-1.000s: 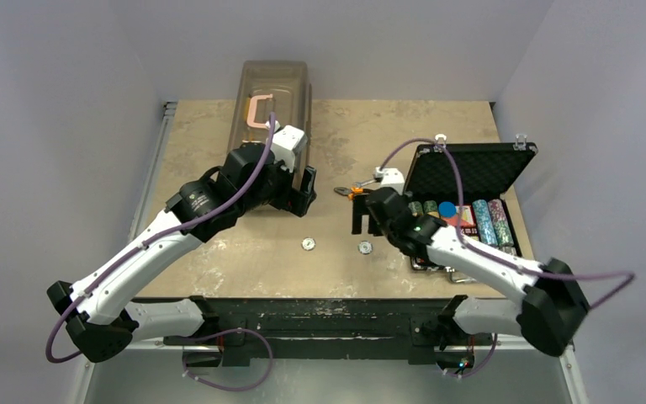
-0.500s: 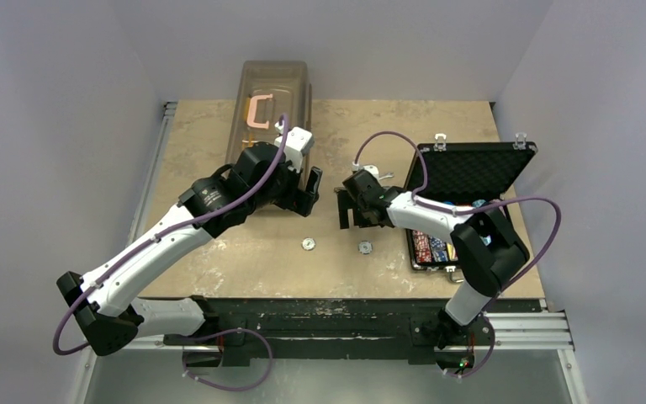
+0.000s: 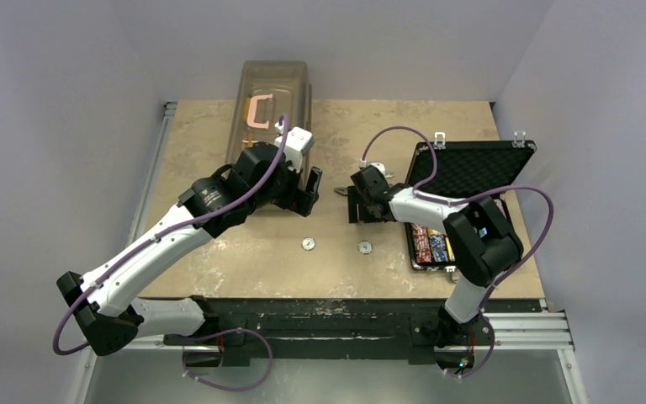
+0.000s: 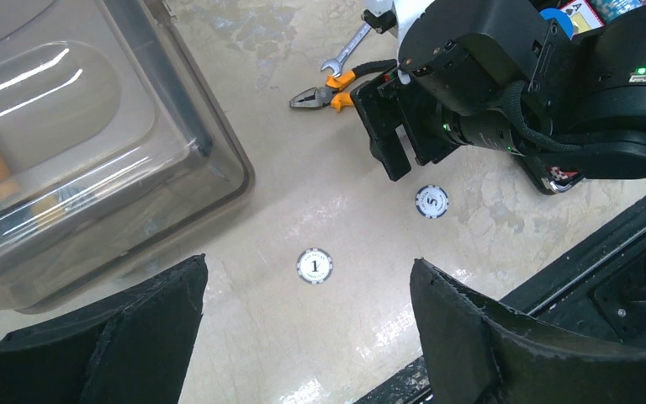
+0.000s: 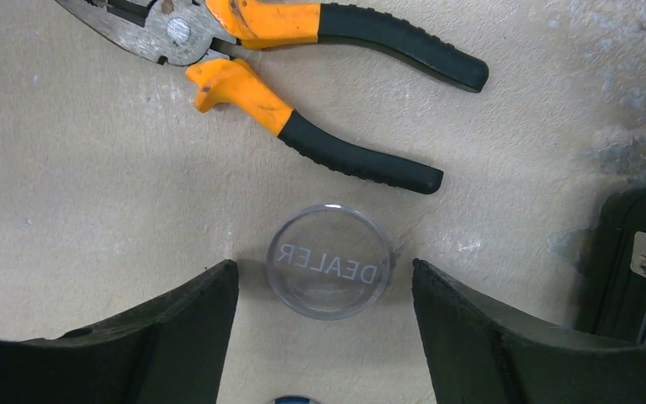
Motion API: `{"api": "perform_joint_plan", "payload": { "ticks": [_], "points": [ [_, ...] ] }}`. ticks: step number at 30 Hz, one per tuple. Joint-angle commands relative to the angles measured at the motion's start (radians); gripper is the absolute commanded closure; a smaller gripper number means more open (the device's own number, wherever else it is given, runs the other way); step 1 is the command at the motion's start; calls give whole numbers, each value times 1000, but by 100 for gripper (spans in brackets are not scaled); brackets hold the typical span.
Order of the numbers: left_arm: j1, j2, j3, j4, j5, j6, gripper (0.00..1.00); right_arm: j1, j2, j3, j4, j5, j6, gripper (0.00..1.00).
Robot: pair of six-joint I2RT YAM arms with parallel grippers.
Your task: Pack up texas hold em set
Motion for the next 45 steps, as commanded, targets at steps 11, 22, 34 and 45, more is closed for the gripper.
{"api": "perform_joint_plan", "payload": {
  "ticks": [11,22,34,45],
  "points": [
    [-7,-3,38,2,-14,22,13,-2,11,-48,60,6,43,43],
    [-7,-3,40,0,-11,21,13,14,-33,-57,66,13,24,53],
    [-7,-5,40,-1,-9,19,13,28,-152,-89,68,42,39,55],
    [-8,-13,42,-3,-10,19,13,37,-346,-202,82,25,36,56]
  ]
}}
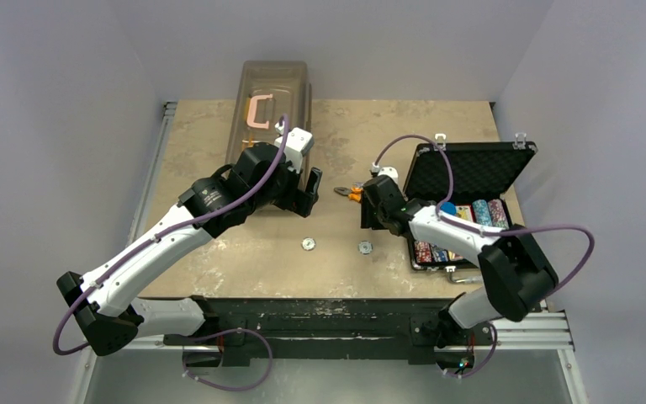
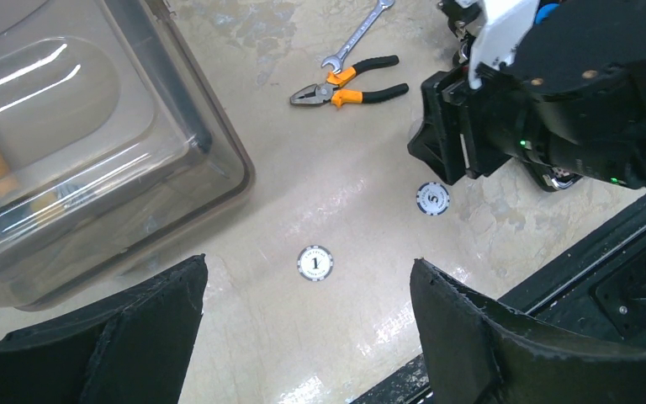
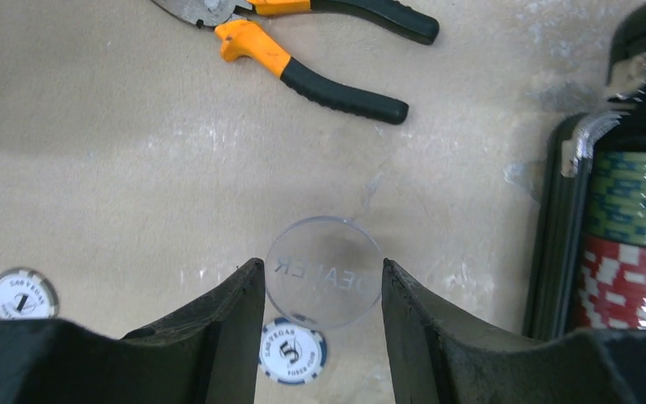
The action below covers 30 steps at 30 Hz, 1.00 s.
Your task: Pack up texas hold em set
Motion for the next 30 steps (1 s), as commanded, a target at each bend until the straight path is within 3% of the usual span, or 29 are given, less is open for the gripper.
{"api": "perform_joint_plan", "payload": {
  "ticks": [1,14,19,30],
  "points": [
    [-8,-14,42,5,-10,19,13,9,-143,-57,23,-1,2,56],
    [-13,-27,42,2,-5,11,13,-43,-485,-158,-126,150,-1,58],
    [-21,-31,42,2,-13,12,13,-234,-526,-157,-193,200,9,66],
    [-46,-39,43,-2,-43,19,13,-644,-392,-117,-174,80,68,65]
  ]
}}
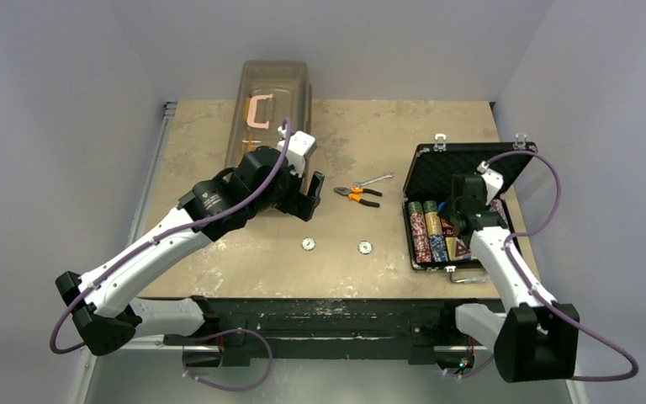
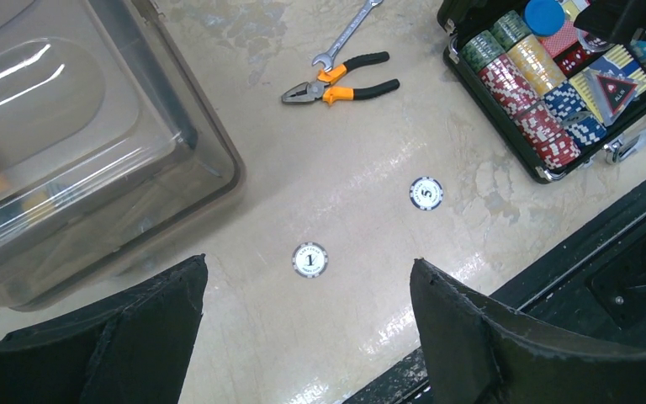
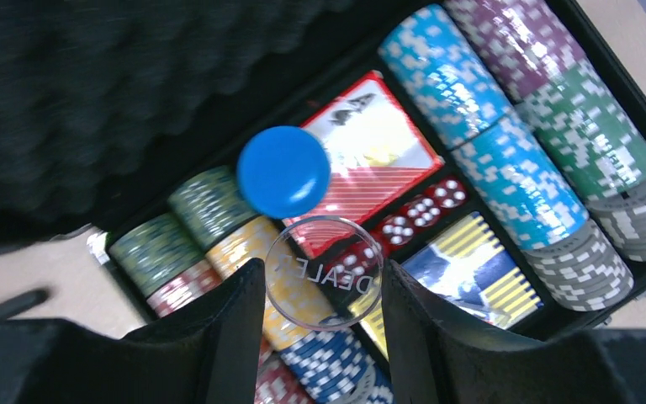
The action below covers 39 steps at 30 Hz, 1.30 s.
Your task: Pack up texas hold em set
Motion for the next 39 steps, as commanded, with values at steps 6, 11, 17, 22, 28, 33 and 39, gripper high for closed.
{"api": "perform_joint_plan", "payload": {
  "ticks": [6,11,17,22,28,33,39],
  "points": [
    [-21,-35,43,4,-34,24,13,-247,184,63,48,-111,62,70],
    [-21,-34,44,6,-29,25,13,-273,216,55,85,-98,74,70],
    [-22,-35,45,6,-9,22,13,-272,244,72,114,-104,78,70],
    [-22,-36,48,5,-7,21,13,-273,258,78,126,-112,79,66],
    [-23,-37,47,4,-9,21,13,-273,282,91,136,-113,80,59],
    [-23,-35,44,6,-9,21,13,-274,286,96,141,-98,80,55],
    [-23,-35,44,6,-8,22,13,-274,298,98,143,-81,69,43]
  ]
}}
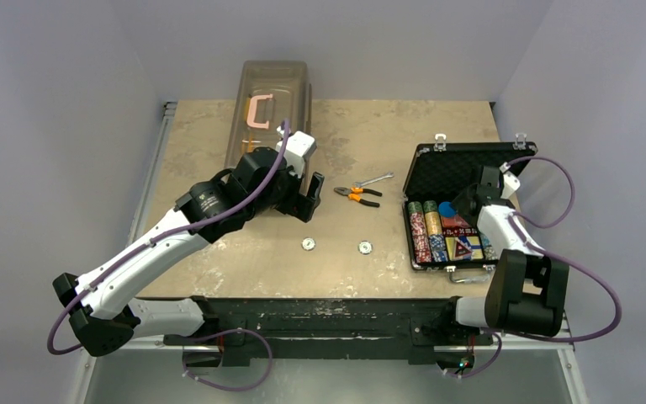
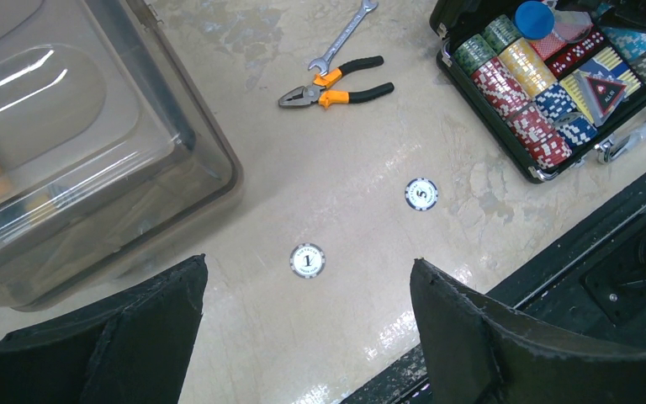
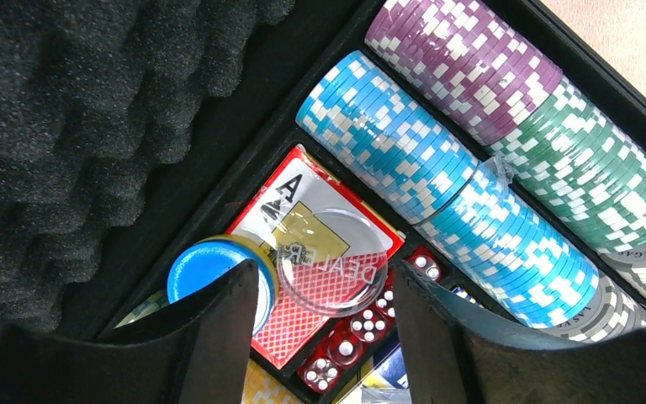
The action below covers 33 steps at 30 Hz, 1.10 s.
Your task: Pack up texas hold em set
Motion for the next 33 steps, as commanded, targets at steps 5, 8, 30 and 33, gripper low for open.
{"api": "perform_joint_plan", "payload": {
  "ticks": [5,8,30,33],
  "points": [
    [-5,-22,37,11,2,21,12,-5,-1,40,25,38,2,42],
    [-5,-24,39,10,0,21,12,-1,-16,42,36,18,-31,39],
    [-14,27,-13,55,-37,8,11,879,-234,-40,-82,-112,-144,2],
    [-34,28,-35,68,-85,12,11,939,-91,29,-118,-136,-125,3]
  ]
}}
